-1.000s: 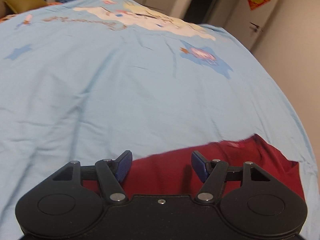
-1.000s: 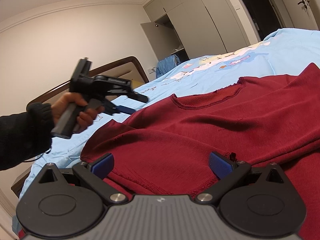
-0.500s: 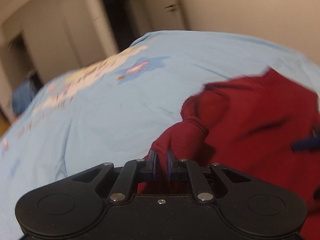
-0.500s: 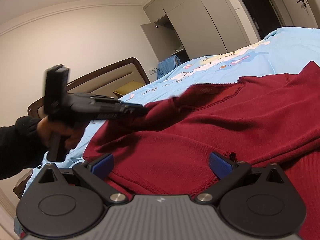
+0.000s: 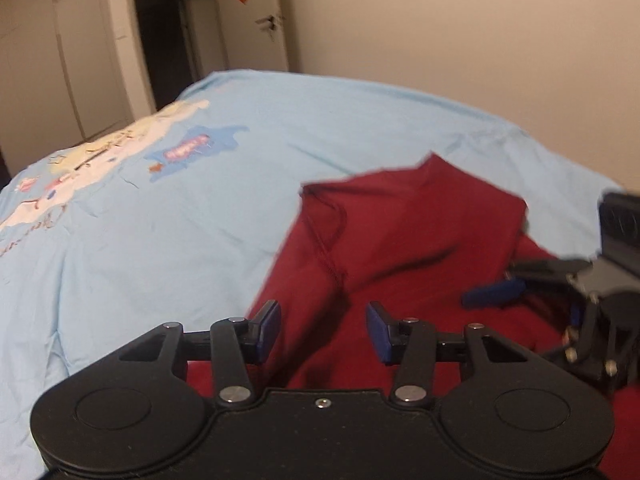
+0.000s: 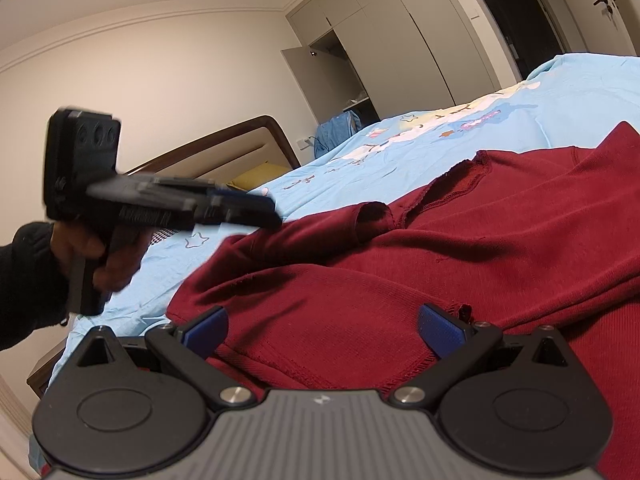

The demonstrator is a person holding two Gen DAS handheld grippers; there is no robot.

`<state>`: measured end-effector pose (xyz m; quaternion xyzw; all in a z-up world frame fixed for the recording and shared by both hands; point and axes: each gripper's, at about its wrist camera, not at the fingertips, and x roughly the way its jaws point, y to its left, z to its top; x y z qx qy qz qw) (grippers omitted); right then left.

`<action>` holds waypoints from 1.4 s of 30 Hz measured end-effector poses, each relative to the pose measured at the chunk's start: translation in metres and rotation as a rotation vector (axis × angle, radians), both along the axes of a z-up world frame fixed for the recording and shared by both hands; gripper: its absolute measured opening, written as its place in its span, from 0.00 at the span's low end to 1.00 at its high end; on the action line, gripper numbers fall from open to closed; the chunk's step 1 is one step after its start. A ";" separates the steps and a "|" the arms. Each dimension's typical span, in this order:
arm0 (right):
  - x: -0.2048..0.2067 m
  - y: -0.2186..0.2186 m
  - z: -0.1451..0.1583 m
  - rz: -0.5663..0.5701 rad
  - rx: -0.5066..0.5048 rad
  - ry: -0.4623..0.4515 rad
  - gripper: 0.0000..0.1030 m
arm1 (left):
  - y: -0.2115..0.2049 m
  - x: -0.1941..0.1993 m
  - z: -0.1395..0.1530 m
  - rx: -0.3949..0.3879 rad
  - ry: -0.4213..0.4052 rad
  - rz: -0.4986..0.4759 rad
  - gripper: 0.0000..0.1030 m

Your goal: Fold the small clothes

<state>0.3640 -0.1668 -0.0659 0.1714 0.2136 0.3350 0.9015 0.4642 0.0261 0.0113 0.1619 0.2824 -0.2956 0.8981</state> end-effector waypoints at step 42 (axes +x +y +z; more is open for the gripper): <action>-0.001 -0.005 -0.003 -0.017 0.039 -0.013 1.00 | 0.127 0.072 -0.001 -0.158 0.071 0.639 0.54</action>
